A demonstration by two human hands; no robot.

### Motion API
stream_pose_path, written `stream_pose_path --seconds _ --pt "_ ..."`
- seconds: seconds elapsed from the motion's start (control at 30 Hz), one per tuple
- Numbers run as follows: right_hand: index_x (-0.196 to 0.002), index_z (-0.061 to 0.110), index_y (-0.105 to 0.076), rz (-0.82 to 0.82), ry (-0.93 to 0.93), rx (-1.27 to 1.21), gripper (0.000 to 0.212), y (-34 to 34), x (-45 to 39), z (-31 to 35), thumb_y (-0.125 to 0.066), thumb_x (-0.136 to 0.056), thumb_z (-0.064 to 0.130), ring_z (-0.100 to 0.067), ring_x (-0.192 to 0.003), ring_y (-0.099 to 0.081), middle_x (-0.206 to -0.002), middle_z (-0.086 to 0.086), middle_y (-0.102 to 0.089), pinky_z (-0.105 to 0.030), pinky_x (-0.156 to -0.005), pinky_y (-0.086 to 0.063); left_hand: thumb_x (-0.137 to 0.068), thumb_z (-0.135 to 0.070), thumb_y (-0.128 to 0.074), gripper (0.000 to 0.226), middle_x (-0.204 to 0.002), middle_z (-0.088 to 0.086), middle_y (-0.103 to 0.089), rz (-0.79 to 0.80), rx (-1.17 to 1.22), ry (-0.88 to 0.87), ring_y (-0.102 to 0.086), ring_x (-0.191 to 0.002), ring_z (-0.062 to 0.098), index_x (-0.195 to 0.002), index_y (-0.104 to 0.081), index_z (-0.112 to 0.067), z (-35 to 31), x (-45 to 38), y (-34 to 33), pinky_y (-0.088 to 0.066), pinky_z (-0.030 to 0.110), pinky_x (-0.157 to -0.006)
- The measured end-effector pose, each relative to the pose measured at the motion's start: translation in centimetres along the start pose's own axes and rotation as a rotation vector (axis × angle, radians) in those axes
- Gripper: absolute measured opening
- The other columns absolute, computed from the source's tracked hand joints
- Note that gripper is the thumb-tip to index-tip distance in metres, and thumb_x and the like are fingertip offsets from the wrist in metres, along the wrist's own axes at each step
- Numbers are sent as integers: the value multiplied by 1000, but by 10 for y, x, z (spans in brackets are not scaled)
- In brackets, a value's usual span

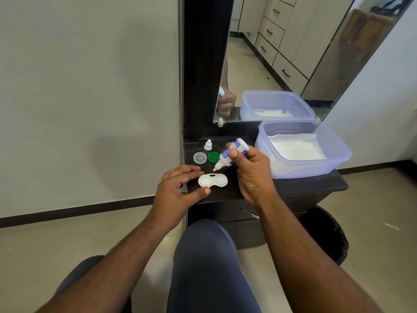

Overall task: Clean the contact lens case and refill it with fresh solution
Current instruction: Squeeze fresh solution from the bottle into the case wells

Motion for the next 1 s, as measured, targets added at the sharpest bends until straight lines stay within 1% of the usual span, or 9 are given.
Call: stream_pose_path --seconds 0.07,0.17,0.23,0.3,0.4,0.57,0.67,0.77,1.0 --pt "-90 11 -71 8 2 -2 28 0 1 2 -73 -65 23 -11 -79 -69 -78 2 -74 -24 -73 -53 -72 -29 -80 42 -119 -20 -60 0 5 2 -47 -118 4 -112 -69 -30 0 0 0 -41 18 -87" --pt "-85 10 -71 58 16 47 14 -7 3 4 -73 -71 12 -11 -74 -70 -75 2 -75 -23 -70 -55 -71 -29 -81 41 -119 -19 -61 -11 23 -3 -48 -118 4 -110 -70 -30 0 0 1 -43 24 -91" --pt "-79 15 -75 85 31 94 9 -11 3 5 -75 -70 12 -13 -73 -69 -75 0 -75 -26 -70 -55 -70 -28 -82 40 -117 -20 -62 -16 27 -8 -48 -117 1 -108 -71 -30 -1 0 1 -42 25 -93" --pt "-77 17 -77 107 33 143 13 -13 3 2 -81 -65 18 -17 -75 -69 -77 -3 -75 -30 -72 -54 -70 -28 -82 40 -115 -23 -61 -16 19 -13 -47 -116 -1 -108 -70 -30 -3 0 1 -41 21 -94" --pt "-85 12 -77 124 30 208 24 -13 3 -1 -82 -64 23 -22 -80 -70 -82 -8 -75 -33 -73 -55 -71 -29 -81 41 -114 -22 -60 -9 1 -10 -47 -116 0 -110 -70 -29 -2 0 1 -38 16 -93" --pt "-88 10 -77 92 16 241 32 -9 2 -4 -84 -62 28 -24 -82 -71 -85 -8 -75 -36 -76 -55 -70 -28 -82 41 -116 -18 -62 -9 7 -1 -48 -118 3 -109 -71 -28 -1 1 1 -35 14 -95" --pt "-82 14 -78 81 14 218 24 -9 1 -4 -82 -62 27 -25 -80 -70 -82 -10 -75 -38 -78 -56 -70 -29 -81 41 -117 -18 -62 -8 -14 4 -47 -118 3 -110 -70 -29 -1 0 2 -32 11 -94" --pt "-75 17 -78 83 18 175 15 -11 3 0 -79 -62 24 -22 -77 -70 -78 -8 -75 -35 -75 -56 -71 -30 -81 42 -119 -17 -61 0 -27 12 -46 -119 3 -111 -70 -29 -1 0 1 -30 9 -93" --pt "-78 18 -78 85 8 186 17 -10 3 -1 -79 -62 26 -22 -80 -71 -81 -7 -76 -35 -76 -57 -72 -30 -80 41 -119 -18 -61 2 -28 11 -46 -120 3 -111 -69 -30 -2 0 1 -30 8 -91"
Point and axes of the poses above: each hand's wrist, its own x-axis away from the middle knuckle, its own y-axis out of the back of the hand, z = x × y, the point moved 10 cm from there along -x, towards the middle knuckle
